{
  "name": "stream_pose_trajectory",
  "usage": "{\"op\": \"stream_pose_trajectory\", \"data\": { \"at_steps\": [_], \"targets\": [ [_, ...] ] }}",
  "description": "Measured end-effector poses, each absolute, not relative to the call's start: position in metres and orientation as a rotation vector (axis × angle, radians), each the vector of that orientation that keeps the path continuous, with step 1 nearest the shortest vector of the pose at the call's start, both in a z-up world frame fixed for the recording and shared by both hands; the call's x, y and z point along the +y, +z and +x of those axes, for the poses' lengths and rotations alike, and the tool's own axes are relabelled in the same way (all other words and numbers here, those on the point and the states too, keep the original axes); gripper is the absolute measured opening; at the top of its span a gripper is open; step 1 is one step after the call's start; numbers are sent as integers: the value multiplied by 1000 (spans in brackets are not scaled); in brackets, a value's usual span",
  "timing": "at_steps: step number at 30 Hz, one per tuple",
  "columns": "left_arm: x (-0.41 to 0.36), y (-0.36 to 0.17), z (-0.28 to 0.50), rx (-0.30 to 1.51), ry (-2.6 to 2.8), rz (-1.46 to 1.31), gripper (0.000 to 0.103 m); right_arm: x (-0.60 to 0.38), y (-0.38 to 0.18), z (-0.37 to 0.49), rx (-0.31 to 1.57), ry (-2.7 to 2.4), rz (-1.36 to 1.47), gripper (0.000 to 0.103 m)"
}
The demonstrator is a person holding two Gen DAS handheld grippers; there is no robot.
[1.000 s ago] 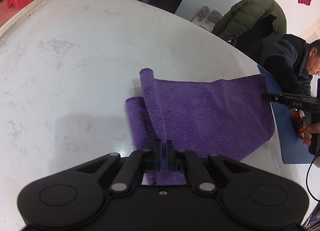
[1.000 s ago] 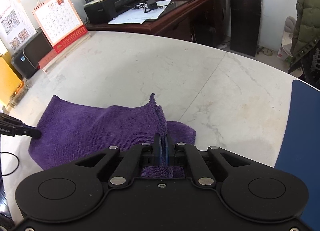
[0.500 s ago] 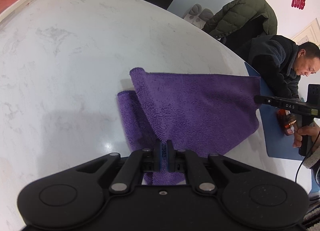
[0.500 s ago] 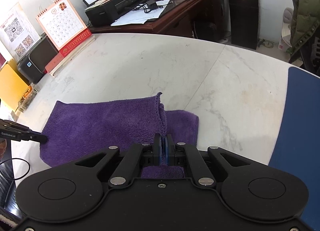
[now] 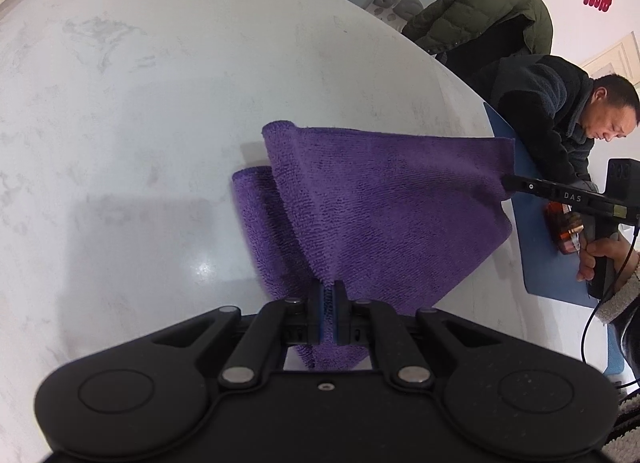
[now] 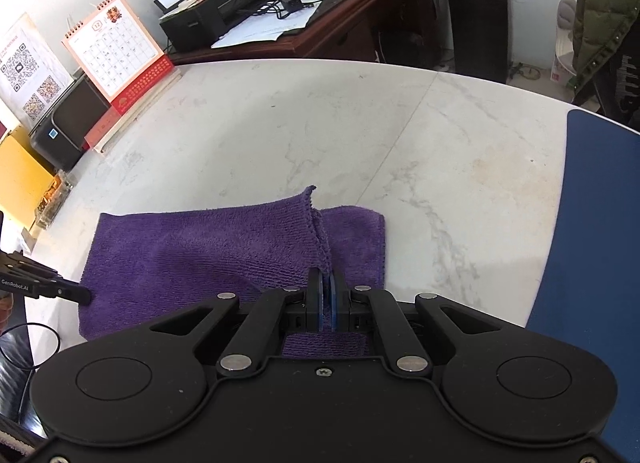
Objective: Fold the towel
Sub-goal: 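Pinch the towel edge with the right gripper while the left gripper holds its edge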
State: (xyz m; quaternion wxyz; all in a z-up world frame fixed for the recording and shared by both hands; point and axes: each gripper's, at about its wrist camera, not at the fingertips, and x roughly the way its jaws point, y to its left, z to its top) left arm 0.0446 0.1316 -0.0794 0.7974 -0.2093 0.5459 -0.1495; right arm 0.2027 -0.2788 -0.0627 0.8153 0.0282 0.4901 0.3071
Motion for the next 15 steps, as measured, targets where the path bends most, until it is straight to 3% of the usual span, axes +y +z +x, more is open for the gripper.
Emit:
{"op": "stream_pose_trajectory", "data": {
  "at_steps": [15],
  "targets": [
    [135, -87, 35, 1211, -324, -495, 4, -282, -69, 201, 1081, 662, 68, 3]
  ]
}}
